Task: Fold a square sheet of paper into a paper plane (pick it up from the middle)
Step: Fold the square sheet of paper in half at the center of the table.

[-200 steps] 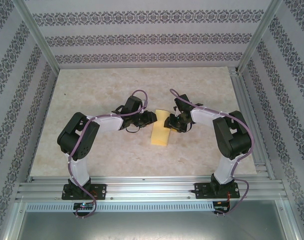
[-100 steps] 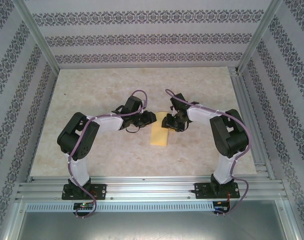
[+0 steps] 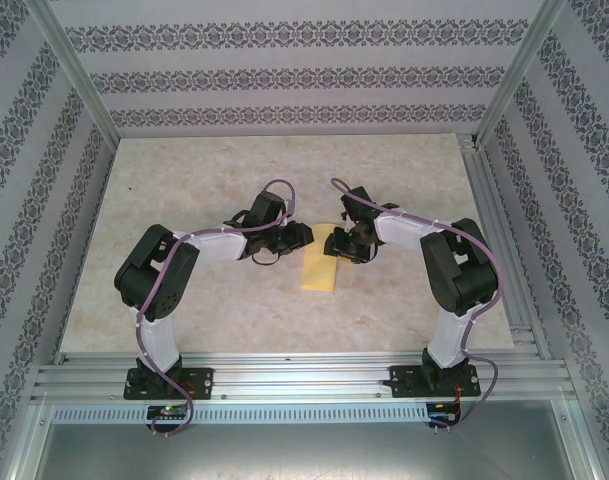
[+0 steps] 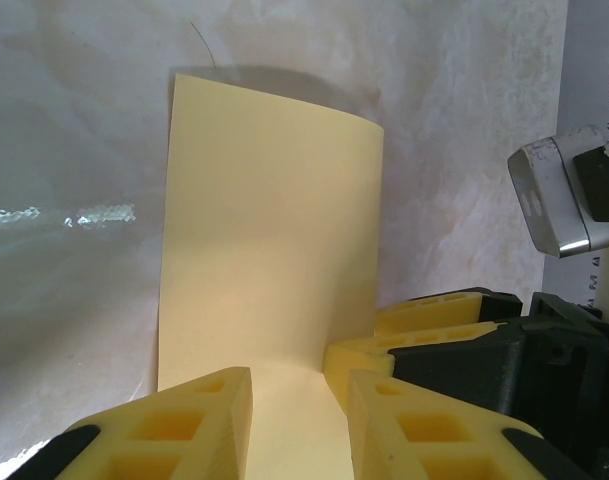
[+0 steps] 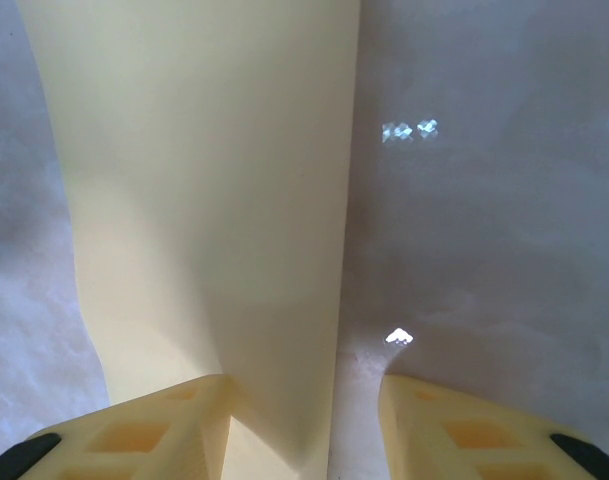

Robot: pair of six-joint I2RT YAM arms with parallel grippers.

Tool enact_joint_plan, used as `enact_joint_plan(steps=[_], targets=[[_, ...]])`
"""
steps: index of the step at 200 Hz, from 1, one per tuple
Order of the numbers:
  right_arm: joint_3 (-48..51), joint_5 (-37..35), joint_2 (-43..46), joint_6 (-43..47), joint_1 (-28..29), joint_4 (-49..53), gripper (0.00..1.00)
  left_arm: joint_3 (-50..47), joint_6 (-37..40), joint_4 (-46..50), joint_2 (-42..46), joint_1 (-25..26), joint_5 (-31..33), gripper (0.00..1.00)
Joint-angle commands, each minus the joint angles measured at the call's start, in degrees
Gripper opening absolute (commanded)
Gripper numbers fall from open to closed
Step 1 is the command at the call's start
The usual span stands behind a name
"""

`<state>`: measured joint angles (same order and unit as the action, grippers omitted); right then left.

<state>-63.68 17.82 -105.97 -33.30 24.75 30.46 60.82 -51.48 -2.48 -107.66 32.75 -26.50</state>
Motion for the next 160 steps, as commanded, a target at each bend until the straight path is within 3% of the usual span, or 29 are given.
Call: enact_joint_plan(steps=[1, 160], targets=[[0.22, -2.45, 1.20, 0.25, -0.03, 0.48, 0.45, 1.39, 0.16, 0.45, 2.19, 0.56, -0.13, 0.33], [0.57, -2.11, 2.88, 1.07, -0.75, 1.20, 0.44, 1.38, -0.02, 0.25, 2.20, 0.56, -0.31, 0.33]])
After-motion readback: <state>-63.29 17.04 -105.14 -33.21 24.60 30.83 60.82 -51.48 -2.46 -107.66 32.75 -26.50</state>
